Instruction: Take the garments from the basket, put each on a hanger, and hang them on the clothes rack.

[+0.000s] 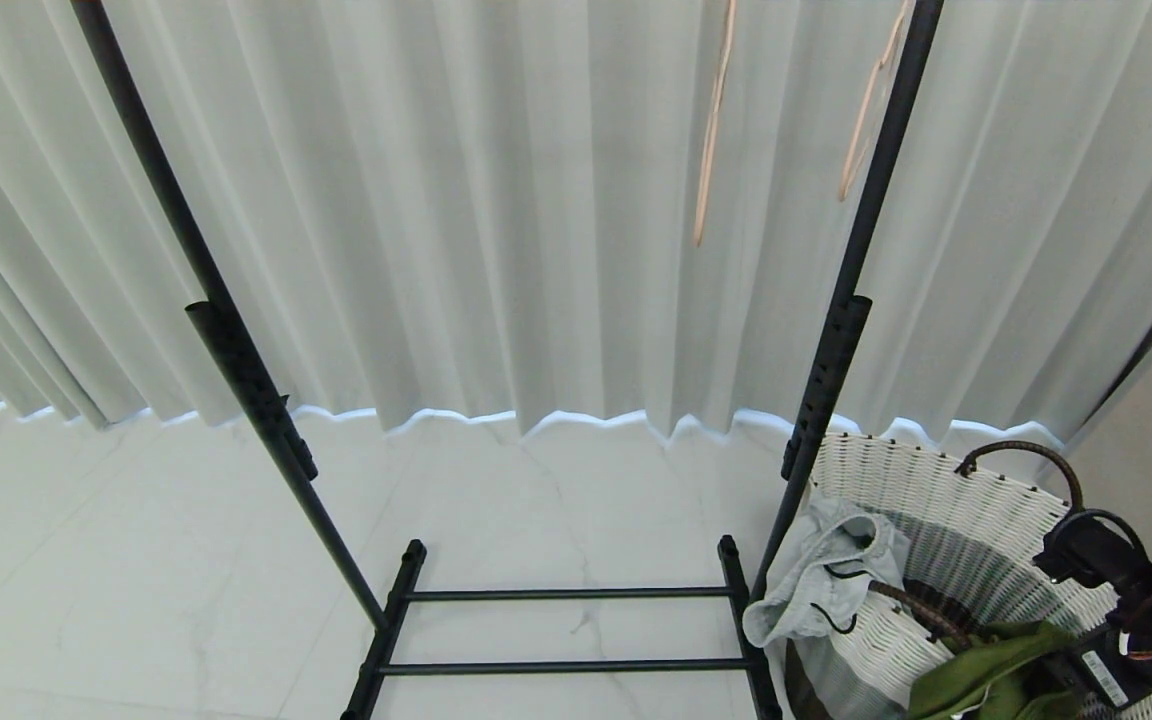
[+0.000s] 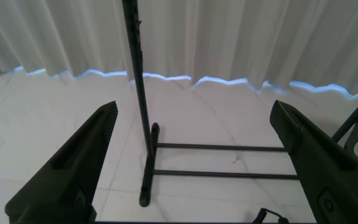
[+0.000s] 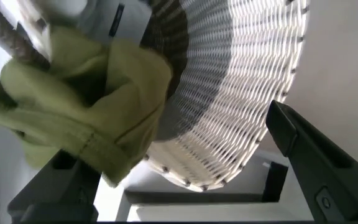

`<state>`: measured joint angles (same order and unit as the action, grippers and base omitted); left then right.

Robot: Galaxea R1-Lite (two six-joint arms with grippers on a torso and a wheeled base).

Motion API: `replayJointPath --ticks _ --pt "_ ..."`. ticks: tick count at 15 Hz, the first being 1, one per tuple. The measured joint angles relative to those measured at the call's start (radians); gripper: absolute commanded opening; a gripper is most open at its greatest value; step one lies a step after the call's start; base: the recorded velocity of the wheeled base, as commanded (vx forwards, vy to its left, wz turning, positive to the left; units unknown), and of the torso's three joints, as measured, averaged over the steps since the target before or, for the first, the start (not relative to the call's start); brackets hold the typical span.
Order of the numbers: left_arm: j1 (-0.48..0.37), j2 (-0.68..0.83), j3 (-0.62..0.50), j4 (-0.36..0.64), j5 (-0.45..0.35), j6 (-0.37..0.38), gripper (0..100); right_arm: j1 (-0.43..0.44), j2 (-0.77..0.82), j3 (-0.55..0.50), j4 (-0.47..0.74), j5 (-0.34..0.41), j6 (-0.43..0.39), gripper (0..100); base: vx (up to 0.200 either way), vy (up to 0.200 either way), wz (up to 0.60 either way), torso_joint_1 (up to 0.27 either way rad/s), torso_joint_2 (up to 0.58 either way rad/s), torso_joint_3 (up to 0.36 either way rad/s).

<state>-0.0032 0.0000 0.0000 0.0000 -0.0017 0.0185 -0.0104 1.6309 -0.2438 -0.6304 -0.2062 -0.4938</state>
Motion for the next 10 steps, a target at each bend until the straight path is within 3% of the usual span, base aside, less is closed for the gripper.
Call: replayJointPath --ticks 1,10 --pt "0.0 0.0 0.0 0.0 0.0 0.0 100 0.0 0.003 0.004 0.001 -0.001 0.0 0 0.0 0.0 0.0 0.0 0.0 0.0" --pt "0.0 0.0 0.0 0.0 0.0 0.0 100 0.008 -0.086 0.015 0.002 0.004 0.004 0 0.0 0.0 0.0 0.0 0.0 0.0"
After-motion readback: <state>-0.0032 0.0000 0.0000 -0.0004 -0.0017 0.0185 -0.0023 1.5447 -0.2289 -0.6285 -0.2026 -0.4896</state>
